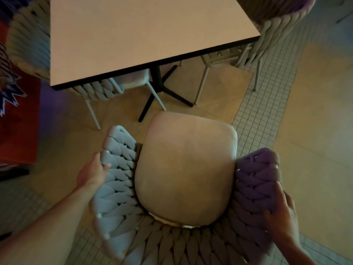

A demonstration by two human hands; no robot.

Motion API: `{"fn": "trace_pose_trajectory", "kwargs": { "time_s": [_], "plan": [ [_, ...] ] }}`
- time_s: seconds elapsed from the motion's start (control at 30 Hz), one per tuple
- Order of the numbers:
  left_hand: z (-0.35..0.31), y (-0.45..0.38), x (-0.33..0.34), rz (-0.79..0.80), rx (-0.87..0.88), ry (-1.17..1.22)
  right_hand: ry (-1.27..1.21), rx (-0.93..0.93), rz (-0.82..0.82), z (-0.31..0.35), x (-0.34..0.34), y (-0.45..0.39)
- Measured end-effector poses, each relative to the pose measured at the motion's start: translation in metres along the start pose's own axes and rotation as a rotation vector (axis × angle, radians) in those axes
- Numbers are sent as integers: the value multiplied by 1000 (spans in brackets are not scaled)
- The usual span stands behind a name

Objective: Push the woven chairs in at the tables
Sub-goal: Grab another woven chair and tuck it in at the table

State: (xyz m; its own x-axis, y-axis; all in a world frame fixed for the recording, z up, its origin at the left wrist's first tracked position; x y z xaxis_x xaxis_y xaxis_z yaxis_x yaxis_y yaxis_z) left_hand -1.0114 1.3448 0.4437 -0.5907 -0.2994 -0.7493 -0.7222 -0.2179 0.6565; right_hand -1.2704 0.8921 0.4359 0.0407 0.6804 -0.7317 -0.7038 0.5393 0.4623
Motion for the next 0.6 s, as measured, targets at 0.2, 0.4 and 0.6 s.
{"fn": "trace_pose_trajectory", "kwargs": {
  "time_s": [0.2,0.4,0.6],
  "plan": [
    [2,20,13,1,-68,65,102,-115,60,17,-24,-56],
    [-11,29,23,-7,-146,146,141,-213,149,52,-51,-137],
    [-39,27,12,8,-204,212,161,-287,193,80,-69,-185]
  ]
}}
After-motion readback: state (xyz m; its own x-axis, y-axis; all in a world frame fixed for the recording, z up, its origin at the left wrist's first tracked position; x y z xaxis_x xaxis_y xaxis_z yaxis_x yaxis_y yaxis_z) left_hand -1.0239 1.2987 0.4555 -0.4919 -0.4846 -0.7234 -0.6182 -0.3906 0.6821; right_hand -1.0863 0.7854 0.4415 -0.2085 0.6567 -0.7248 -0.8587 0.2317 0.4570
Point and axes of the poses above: each hand's wrist, its own y-axis away from the middle knuckle, its own x-axis out of the palm, z = x × y, the point moved 1 cm from there along -y, towards the middle knuckle, and after that the axes turned 14 degrees about z, right-handed, at the moved point
